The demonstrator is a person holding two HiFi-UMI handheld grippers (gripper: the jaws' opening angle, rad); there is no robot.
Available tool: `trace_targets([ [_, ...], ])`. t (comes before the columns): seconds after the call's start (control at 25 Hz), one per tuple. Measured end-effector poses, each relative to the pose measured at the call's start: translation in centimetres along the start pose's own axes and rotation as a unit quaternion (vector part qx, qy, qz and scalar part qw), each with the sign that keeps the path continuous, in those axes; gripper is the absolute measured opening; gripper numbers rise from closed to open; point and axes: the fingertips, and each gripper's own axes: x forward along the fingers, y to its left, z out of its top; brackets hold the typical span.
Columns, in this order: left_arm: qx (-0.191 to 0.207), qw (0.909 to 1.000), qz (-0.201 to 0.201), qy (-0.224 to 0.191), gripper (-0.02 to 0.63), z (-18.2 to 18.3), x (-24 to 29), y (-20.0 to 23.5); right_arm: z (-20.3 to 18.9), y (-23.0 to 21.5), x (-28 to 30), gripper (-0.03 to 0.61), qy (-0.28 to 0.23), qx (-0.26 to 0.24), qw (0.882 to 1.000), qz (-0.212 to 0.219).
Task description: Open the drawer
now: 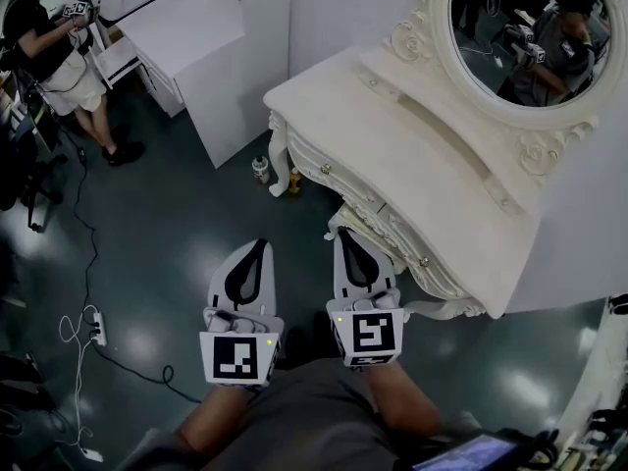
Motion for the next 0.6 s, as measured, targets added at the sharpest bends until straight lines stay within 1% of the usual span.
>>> trace_targets([
  [0.12,-0.002,1.0000,-0.001,0.000,0.015,0.0,0.9,0.5,0.3,-0.3,1.1,0.014,-0.004,-0.001,1.000,-0.004],
  [0.32,0.004,1.0000,-0.004,-0.003,0.015,-0.1,3.1,1.6,0.3,-0.9,3.3,0.014,-0.007,-0.008,1.000,-0.004],
  [0.48,0.016,0.9998,-0.014,0.005,0.015,-0.5,5.7,2.0,-0.2,-2.5,5.6,0.014,-0.001,-0.002,1.000,-0.013],
  [0.6,0.014,0.9996,-0.021,0.016,0.015,-1.0,8.3,2.5,-0.4,-3.7,7.7,0.014,0.002,0.006,1.000,-0.020],
])
